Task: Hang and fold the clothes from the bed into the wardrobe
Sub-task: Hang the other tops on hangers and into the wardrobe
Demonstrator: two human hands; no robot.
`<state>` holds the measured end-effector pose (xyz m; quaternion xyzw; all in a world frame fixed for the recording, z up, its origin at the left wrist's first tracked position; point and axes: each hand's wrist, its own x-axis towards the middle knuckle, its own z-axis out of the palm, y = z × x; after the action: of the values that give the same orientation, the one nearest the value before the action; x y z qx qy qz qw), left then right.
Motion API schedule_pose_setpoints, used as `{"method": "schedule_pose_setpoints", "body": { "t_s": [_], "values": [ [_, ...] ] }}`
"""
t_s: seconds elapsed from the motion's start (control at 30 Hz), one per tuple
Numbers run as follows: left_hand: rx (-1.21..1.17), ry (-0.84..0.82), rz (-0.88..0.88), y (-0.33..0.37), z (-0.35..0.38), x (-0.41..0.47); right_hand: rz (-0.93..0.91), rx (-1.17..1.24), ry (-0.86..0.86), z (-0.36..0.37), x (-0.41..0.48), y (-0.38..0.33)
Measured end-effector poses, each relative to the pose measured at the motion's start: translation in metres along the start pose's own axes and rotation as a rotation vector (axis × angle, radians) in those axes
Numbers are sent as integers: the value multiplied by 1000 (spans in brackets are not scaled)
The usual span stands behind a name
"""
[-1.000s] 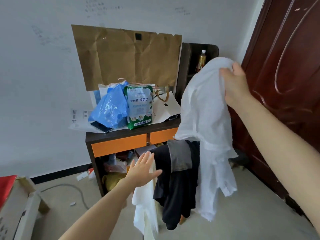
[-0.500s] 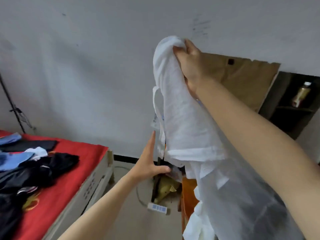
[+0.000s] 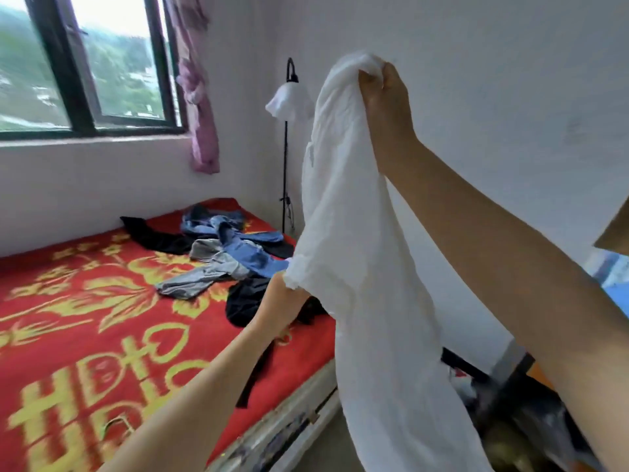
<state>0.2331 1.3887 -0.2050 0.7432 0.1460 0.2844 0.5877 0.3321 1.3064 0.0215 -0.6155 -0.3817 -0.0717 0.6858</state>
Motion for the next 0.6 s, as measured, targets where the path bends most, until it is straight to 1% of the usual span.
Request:
{"method": "schedule_pose_setpoints", "body": {
  "t_s": [0.1, 0.17, 0.23, 0.33, 0.4, 0.53, 0.6],
  "values": [
    [209, 193, 135, -15, -74, 4, 31, 18, 28, 37, 17, 25],
    [311, 317, 84, -17, -129, -4, 70, 44, 9, 68, 28, 43],
    [384, 385, 93, -11, -177, -9, 106, 108, -21, 98, 35, 56],
    [479, 534, 114, 8, -238, -21, 153, 149, -84, 146, 45, 70],
    [565, 619, 104, 18, -272, -26, 141, 151, -121, 178, 50, 72],
    [795, 792, 28, 29, -325, -29, 100, 184, -156, 241, 64, 81],
    [921, 843, 39, 27, -344, -29, 82, 188, -188, 273, 74, 93]
  ]
}}
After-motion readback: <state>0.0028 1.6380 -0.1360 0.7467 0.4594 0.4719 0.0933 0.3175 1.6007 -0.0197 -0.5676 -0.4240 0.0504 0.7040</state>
